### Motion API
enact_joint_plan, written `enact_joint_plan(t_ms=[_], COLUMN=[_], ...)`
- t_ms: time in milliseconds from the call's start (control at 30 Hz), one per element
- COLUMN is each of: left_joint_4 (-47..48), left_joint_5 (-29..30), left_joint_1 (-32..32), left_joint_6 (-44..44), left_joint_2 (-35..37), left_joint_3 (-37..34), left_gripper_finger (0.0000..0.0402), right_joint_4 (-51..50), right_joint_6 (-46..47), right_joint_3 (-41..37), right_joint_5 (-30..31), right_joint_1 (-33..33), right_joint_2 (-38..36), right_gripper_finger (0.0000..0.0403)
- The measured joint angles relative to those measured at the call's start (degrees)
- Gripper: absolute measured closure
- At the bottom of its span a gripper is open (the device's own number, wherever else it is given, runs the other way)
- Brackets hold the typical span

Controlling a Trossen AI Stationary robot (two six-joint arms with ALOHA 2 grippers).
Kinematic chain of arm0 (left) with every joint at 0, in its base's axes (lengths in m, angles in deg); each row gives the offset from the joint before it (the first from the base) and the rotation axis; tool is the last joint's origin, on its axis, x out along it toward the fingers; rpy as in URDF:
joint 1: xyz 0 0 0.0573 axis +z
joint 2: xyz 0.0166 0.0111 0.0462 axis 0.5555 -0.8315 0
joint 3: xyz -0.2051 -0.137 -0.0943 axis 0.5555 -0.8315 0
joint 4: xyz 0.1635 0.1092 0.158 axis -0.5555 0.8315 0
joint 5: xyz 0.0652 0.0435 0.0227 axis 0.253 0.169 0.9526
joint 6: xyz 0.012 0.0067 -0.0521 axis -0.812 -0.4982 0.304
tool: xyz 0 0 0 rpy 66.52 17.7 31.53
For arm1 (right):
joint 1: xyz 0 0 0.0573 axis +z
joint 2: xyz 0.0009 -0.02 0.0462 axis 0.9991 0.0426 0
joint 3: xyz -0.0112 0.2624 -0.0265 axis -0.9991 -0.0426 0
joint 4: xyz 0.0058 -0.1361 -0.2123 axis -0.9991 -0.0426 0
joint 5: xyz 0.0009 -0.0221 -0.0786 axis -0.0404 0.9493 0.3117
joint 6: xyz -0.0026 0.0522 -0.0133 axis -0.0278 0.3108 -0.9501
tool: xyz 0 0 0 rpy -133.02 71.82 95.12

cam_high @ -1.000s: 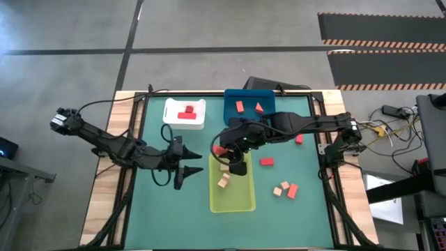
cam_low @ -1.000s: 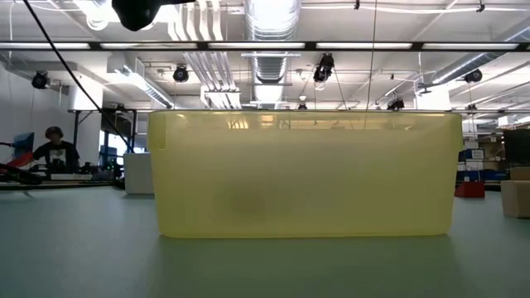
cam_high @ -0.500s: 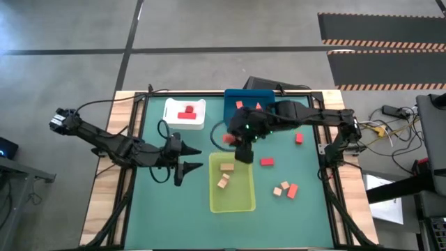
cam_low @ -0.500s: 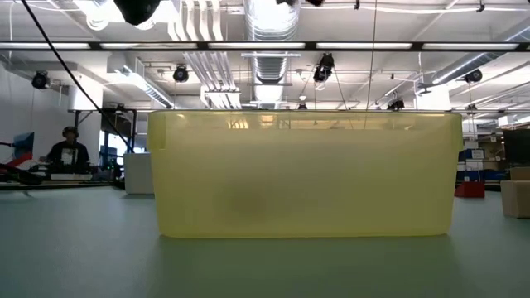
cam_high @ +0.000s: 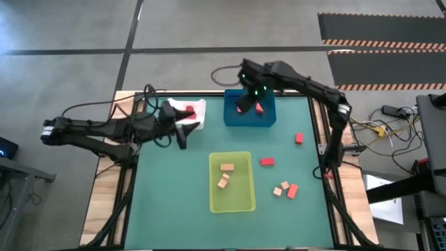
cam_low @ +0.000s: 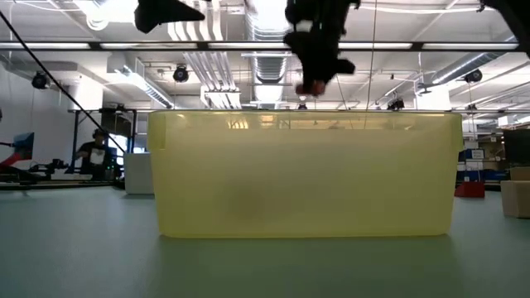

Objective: Sort & place blocks by color
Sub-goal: Put the left orange Cylinder block into the blue bin

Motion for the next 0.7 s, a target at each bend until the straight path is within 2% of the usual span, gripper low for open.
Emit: enact_joint_plan(t_ms=[133, 267, 400, 700], left_joint_4=[-0.22, -0.19, -0.24, -0.23], left_joint_5=[-0.02, -0.02, -0.02, -0.04], left_joint_1=[2.88, 3.92, 3.98, 3.96], left_joint_6=[-0.01, 0.03, 0.08, 0.16], left_joint_2=[0.16, -0.12, -0.25, -0.25], left_joint_3=[0.02, 0.02, 0.02, 0.04], left_gripper_finger=[0.0185, 0.0185, 0.0185, 0.0185], right_joint_4=[1.01, 4.9, 5.93, 7.52], right_joint_6=[4.71, 5.36, 6.36, 6.75], right_joint_3=[-1.24, -1.51, -0.86, -0.77], right_joint_5=[0.13, 0.01, -0.01, 1.49], right_joint_1=[-6.76, -10.27, -11.46, -10.86], right_joint_2=[5.6, 12.1, 17.46, 22.16], right_gripper_finger=[0.028, 0.028, 0.028, 0.028])
